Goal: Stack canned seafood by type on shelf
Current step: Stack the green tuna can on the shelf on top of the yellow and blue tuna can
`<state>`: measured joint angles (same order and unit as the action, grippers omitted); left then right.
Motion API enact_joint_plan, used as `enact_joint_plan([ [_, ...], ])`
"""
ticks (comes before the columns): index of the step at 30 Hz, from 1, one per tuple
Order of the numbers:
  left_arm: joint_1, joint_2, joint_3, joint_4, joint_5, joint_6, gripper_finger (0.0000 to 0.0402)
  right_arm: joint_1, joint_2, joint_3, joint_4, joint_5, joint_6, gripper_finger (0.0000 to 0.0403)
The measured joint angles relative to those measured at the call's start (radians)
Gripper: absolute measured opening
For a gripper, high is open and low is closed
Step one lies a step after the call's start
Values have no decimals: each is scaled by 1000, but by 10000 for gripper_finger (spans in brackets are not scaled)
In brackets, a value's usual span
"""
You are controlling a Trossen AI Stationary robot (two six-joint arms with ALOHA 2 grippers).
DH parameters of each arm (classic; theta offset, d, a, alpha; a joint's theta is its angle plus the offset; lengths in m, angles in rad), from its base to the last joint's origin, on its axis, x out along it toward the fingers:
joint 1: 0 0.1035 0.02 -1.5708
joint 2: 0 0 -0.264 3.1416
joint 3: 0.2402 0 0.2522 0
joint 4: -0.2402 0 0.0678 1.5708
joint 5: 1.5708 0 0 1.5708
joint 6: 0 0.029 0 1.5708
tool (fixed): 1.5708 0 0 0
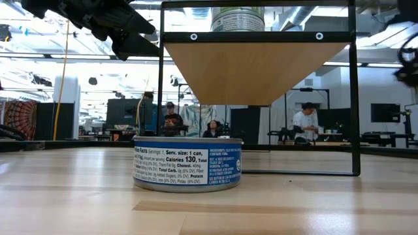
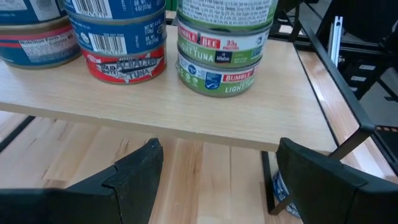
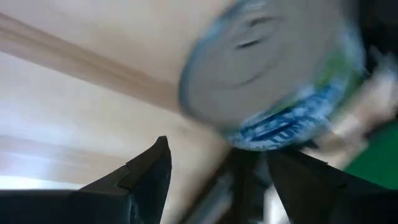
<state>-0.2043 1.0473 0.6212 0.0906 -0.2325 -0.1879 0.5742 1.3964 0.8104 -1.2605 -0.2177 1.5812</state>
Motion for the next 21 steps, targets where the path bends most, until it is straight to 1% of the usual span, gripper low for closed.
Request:
enact_joint_plan([
  [8,0,0,0,6,4,0,302,-61,0,0,76,137,-29,285],
  [11,0,0,0,6,5,0,302,-79,0,0,100,171,-55,285],
  [16,0,0,0,5,8,0,302,-93,0,3,99,222,-132,285],
  [21,0,0,0,5,4,0,302,-93,0,55,126,264,-224,285],
])
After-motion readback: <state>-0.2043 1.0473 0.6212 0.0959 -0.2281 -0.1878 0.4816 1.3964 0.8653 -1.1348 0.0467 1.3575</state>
